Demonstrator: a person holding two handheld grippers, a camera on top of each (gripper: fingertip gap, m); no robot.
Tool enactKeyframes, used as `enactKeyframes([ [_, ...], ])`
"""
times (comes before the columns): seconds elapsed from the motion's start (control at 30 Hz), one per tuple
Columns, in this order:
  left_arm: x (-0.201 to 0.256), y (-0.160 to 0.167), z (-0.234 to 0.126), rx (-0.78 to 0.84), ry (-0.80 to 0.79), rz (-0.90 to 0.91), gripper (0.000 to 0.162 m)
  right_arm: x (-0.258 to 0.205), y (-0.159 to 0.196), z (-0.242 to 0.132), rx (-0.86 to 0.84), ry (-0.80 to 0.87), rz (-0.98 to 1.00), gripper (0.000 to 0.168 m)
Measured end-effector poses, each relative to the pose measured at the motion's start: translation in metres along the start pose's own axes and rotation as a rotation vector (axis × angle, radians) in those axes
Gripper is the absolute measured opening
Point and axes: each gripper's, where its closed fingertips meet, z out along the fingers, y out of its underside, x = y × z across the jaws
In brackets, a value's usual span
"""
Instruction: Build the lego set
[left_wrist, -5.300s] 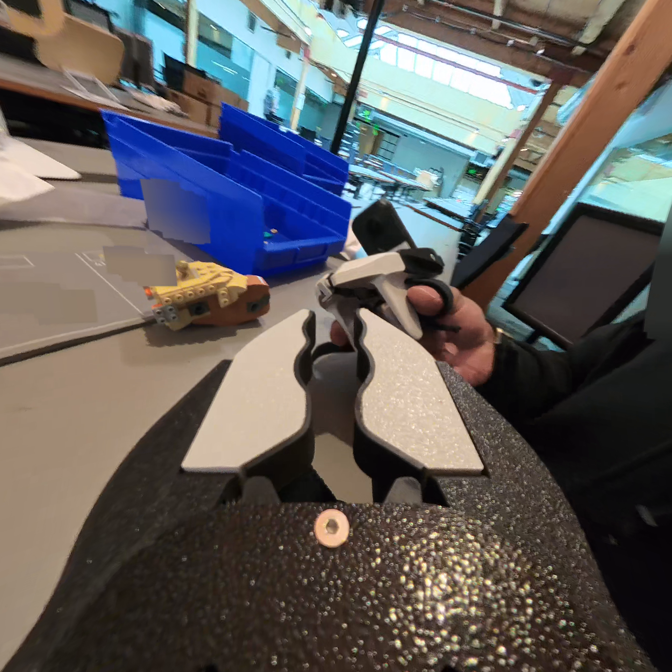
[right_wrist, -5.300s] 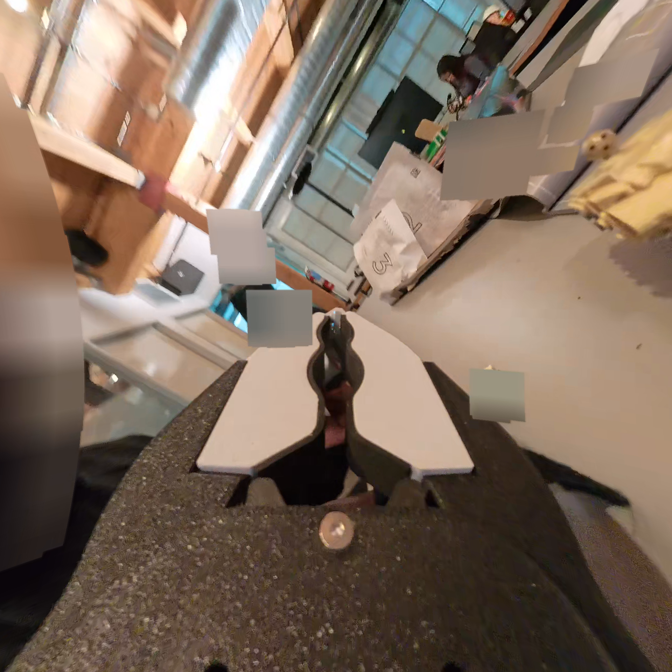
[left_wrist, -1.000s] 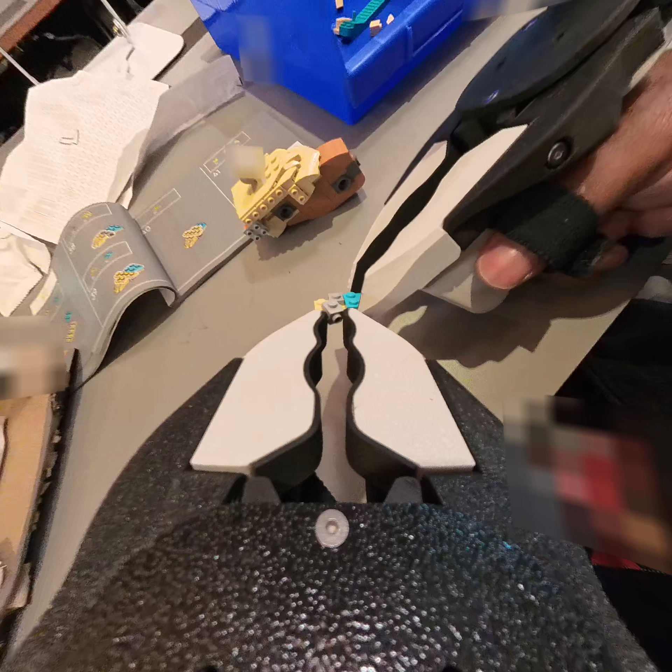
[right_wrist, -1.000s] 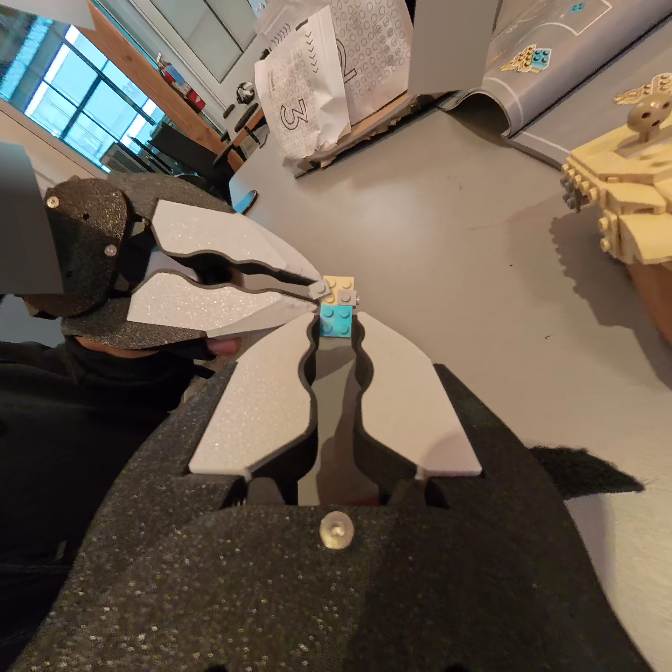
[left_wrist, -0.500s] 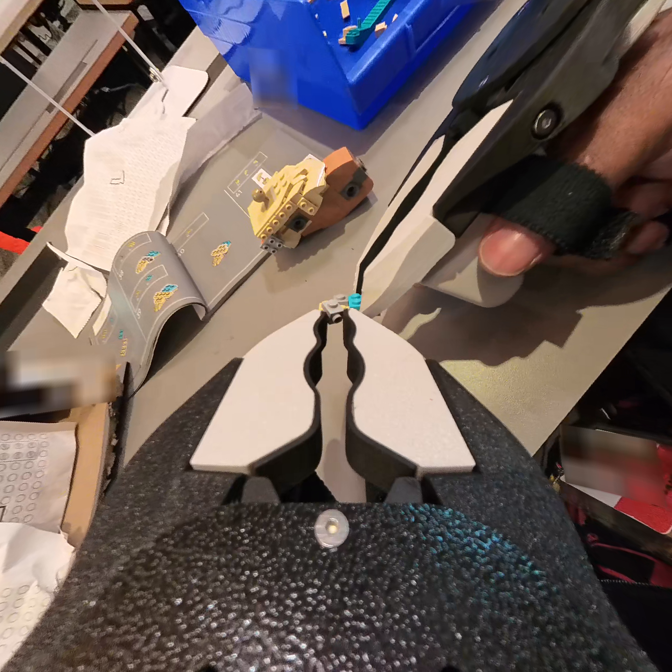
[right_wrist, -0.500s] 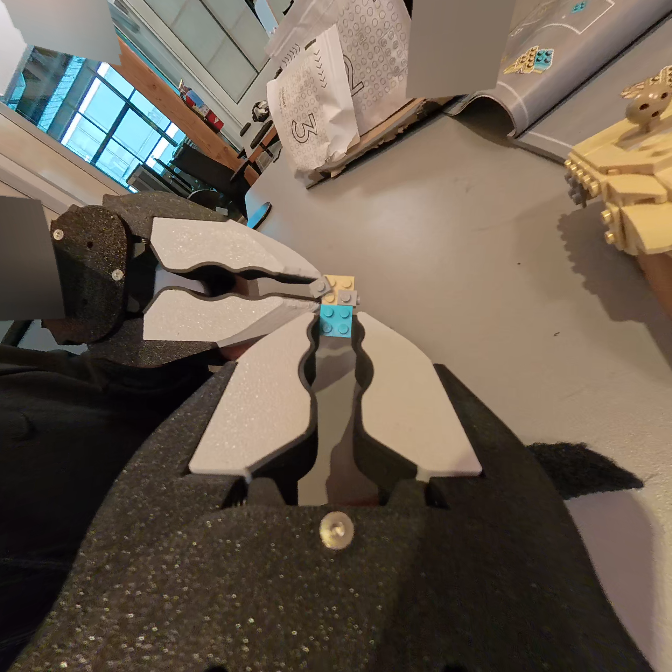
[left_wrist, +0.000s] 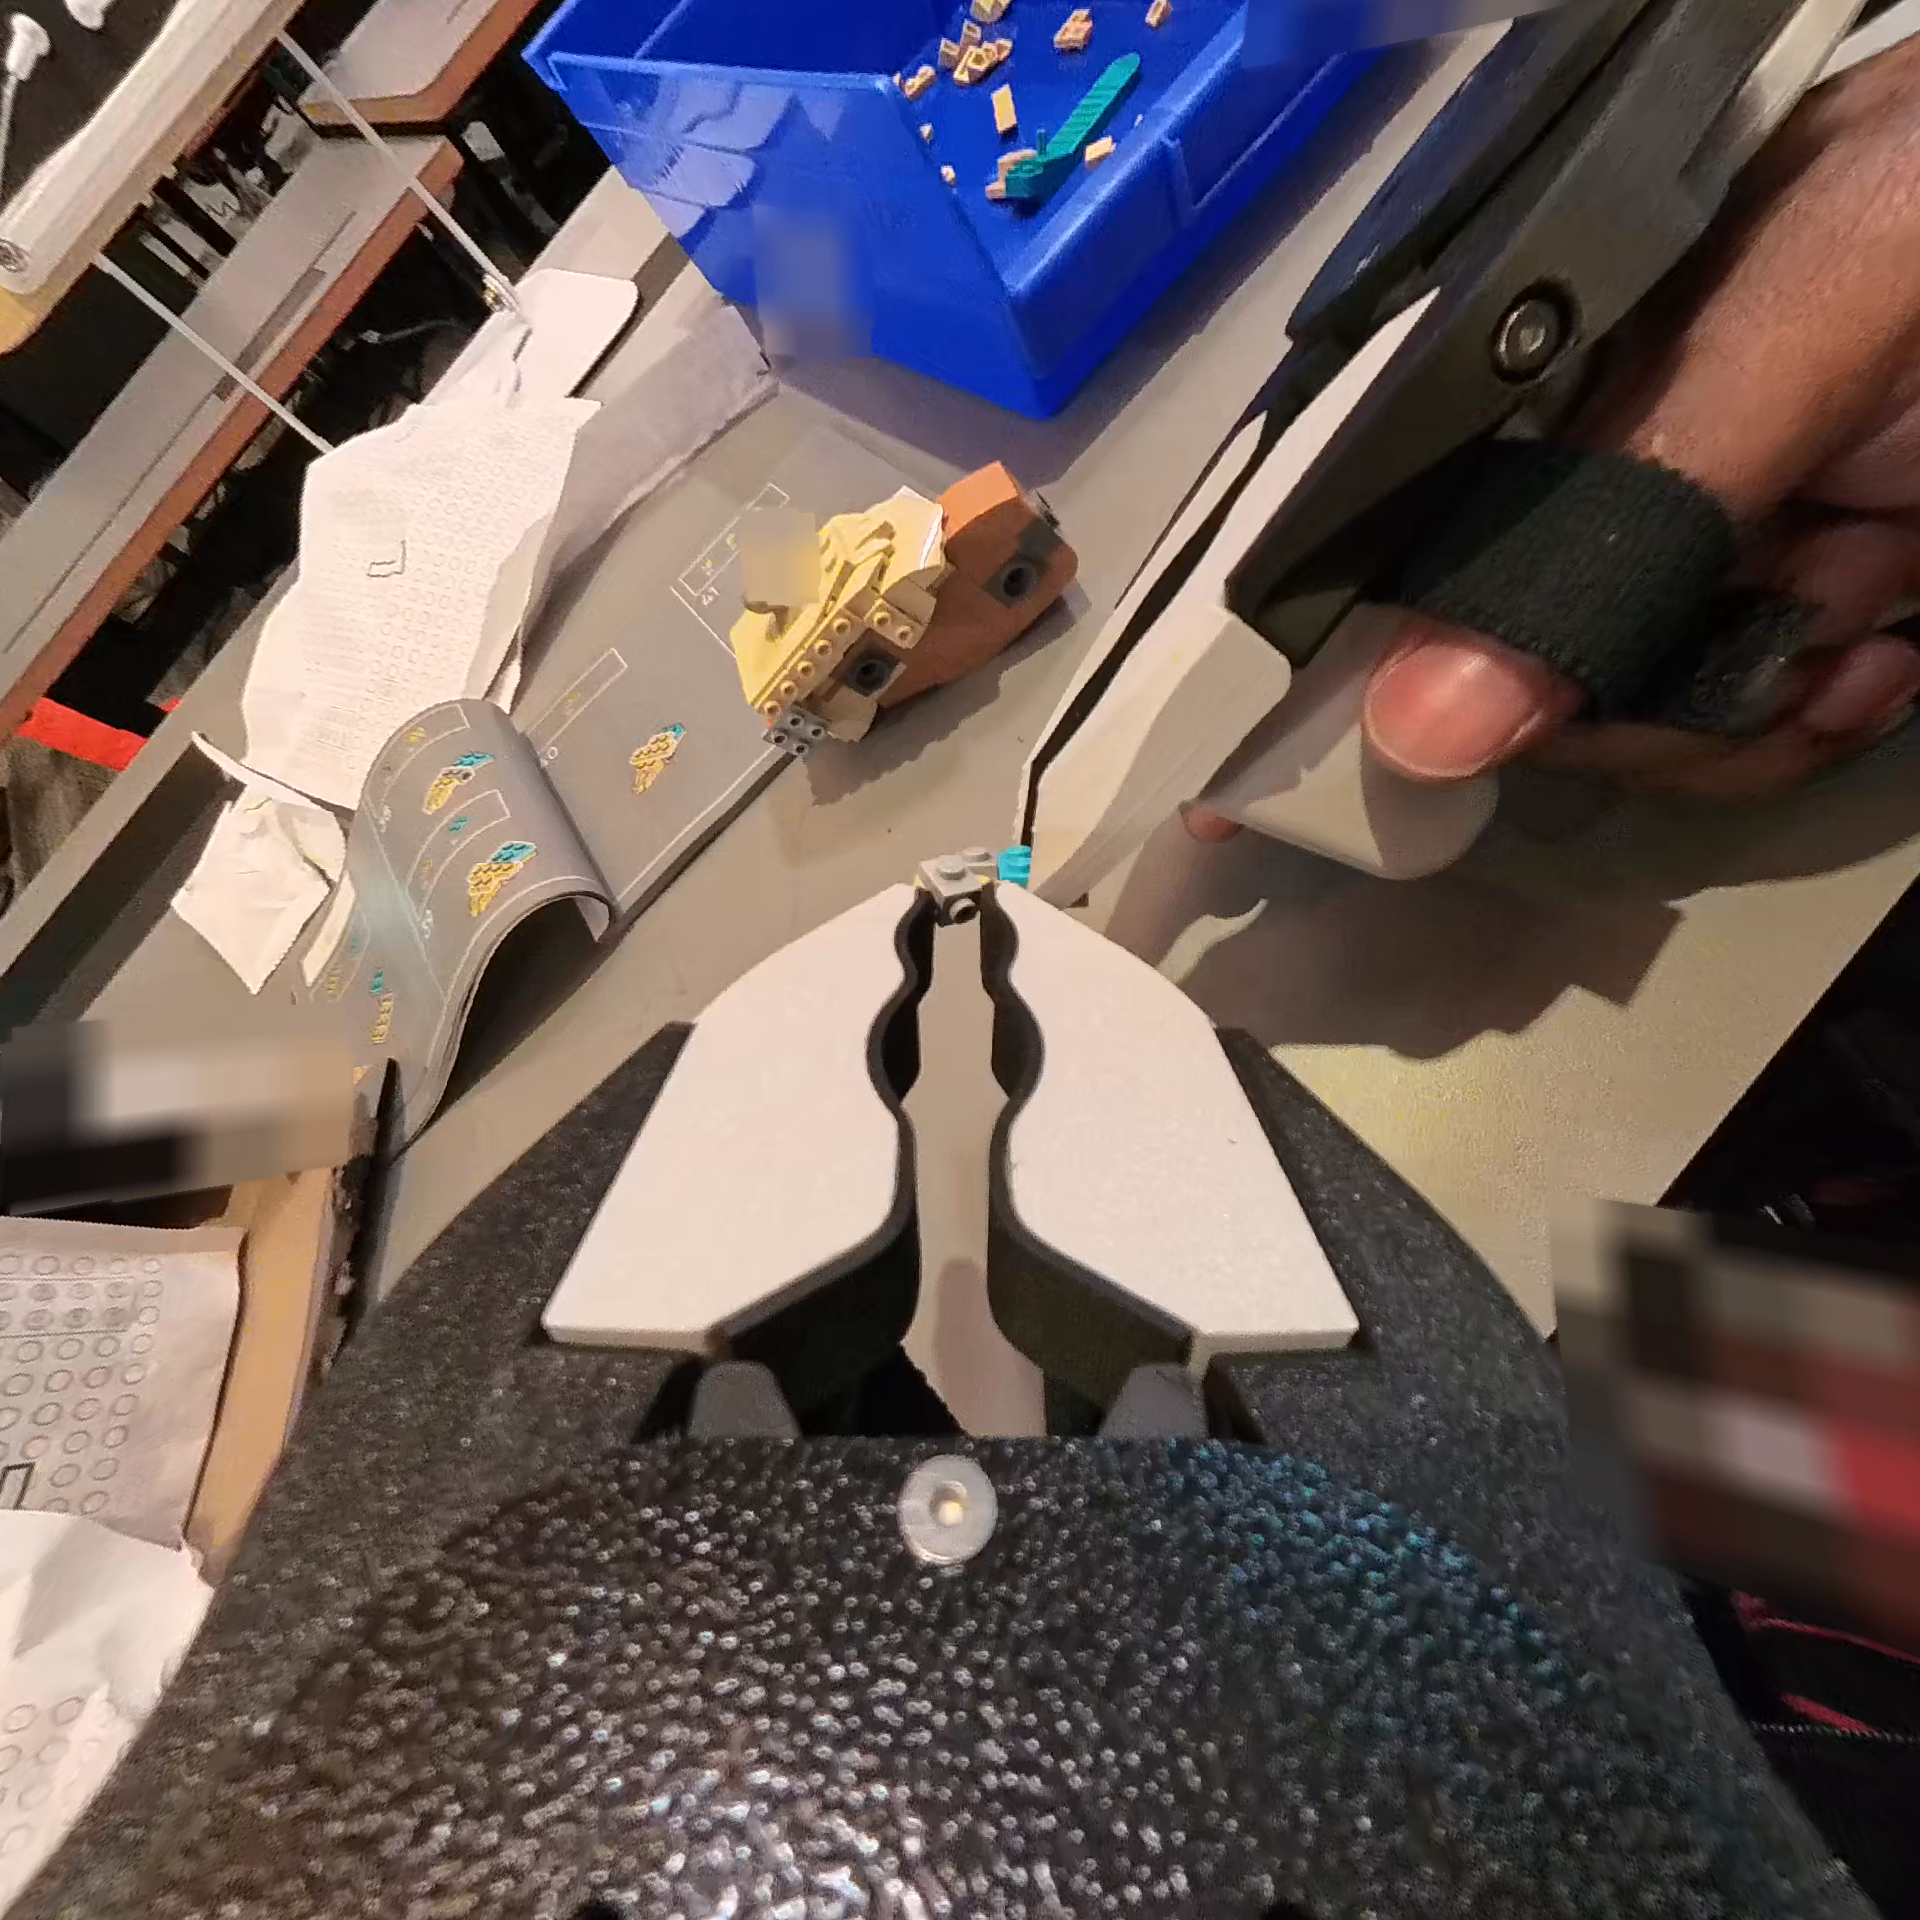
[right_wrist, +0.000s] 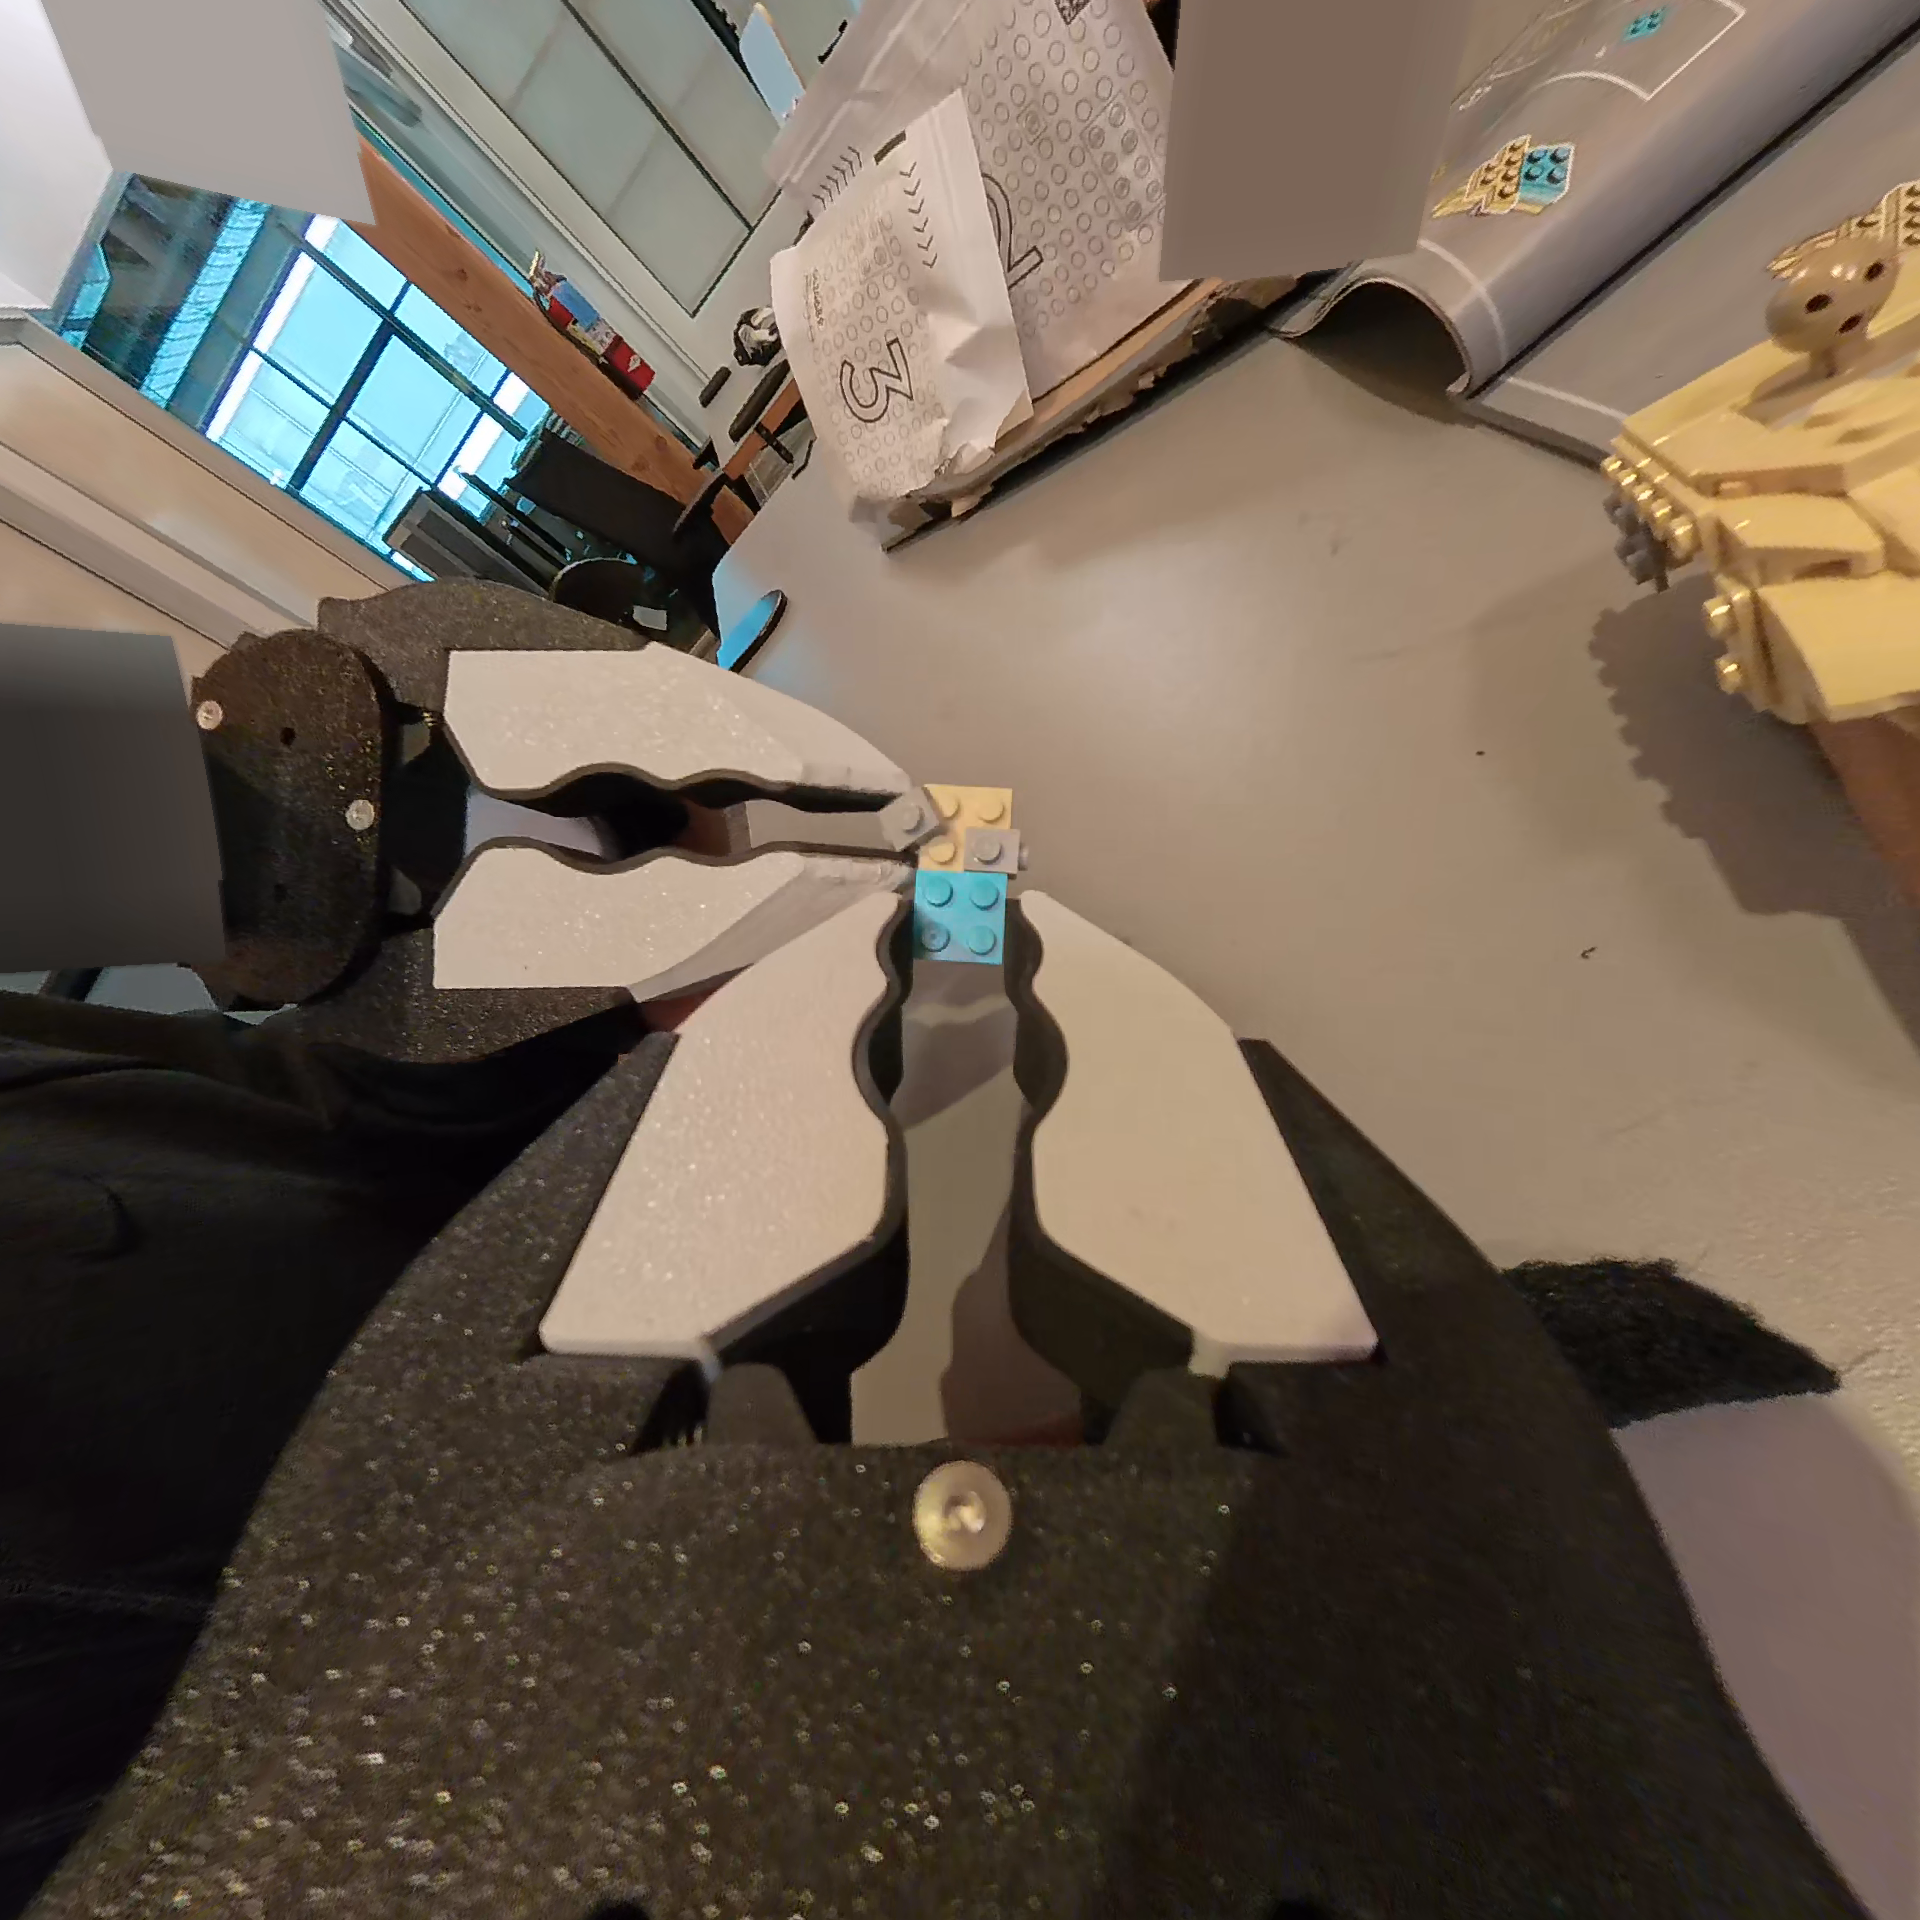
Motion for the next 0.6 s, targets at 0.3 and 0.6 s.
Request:
enactKeyframes([
  [0.3,0.006,0.004,-0.004,-0.021,0.098,-0.055,0.008,0.0,0.003,0.001,-0.014,0.048,-0.109,0.016],
  [0.6,0.014,0.007,-0.011,-0.036,0.322,-0.223,0.007,-0.006,0.006,0.001,-0.038,0.047,-0.205,0.016],
])
